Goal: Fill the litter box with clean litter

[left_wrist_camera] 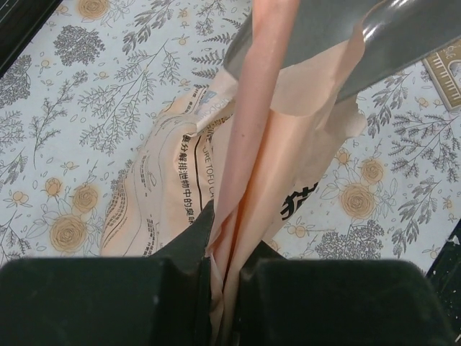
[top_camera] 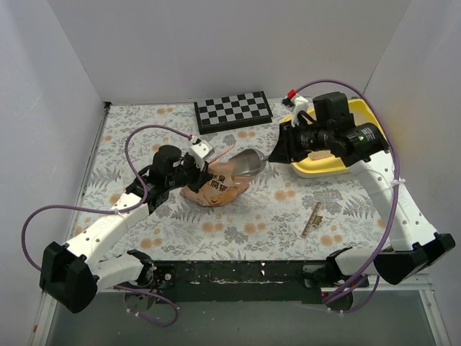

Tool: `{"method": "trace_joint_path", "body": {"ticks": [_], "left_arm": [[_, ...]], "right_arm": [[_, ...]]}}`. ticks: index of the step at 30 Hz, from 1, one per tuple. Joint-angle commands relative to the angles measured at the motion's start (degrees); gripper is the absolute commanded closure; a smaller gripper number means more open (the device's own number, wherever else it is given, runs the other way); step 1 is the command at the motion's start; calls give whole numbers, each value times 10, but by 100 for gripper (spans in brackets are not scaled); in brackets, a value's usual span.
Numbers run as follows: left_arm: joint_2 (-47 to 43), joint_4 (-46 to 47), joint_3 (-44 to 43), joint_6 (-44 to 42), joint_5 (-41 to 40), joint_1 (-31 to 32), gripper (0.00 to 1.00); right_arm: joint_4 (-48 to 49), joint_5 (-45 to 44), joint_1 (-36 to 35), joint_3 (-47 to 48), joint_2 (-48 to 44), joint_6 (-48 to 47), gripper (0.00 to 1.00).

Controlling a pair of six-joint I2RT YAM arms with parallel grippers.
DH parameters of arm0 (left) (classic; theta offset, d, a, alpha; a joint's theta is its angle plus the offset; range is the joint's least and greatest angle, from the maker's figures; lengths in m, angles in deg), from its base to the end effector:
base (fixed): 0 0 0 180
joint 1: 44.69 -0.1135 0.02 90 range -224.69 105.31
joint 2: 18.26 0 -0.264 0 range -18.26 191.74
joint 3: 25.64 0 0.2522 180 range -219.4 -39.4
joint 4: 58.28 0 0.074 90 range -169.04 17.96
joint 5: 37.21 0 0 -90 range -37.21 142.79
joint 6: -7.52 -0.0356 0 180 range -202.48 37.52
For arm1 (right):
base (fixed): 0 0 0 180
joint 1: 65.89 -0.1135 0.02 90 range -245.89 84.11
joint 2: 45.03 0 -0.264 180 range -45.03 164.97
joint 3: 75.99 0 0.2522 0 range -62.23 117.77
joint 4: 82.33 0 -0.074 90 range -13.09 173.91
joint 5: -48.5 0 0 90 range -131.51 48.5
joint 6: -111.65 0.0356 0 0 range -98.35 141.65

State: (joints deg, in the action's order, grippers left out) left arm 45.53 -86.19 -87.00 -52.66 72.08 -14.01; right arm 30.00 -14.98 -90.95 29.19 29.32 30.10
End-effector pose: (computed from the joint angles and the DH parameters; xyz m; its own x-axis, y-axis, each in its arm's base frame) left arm 0.2075 -0.1368 0.2853 -0.7383 -0.1077 -0.6658 0.4145 0.7062 -0.5739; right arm 0.2198 0.1203 0.4335 -0.6405 -0.1543 -0.7523 -0.6153 0.6894 0.3824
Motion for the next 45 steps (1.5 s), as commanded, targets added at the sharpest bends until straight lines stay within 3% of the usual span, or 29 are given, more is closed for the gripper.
{"method": "trace_joint_path", "body": {"ticks": [1,14,23,36,45], "left_arm": [[-39,-13,10,6,-14,11,100],[-83,-22,10,-6,-26,18,100],[-131,-33,32,-8,-20,37,100],[-127,-60,23,-20,-134,80,100],[-129,-26,43,-6,-174,83,100]], "right_arm": [[-43,-43,-58,58,24,-52,99],[-73,-89,-128,39,44,-113,99],[-37,-85,-150,78,131,-46,99],[-198,-296,-228,292,288,24,99],[-130,-299,-235,194,307,31,99]]}}
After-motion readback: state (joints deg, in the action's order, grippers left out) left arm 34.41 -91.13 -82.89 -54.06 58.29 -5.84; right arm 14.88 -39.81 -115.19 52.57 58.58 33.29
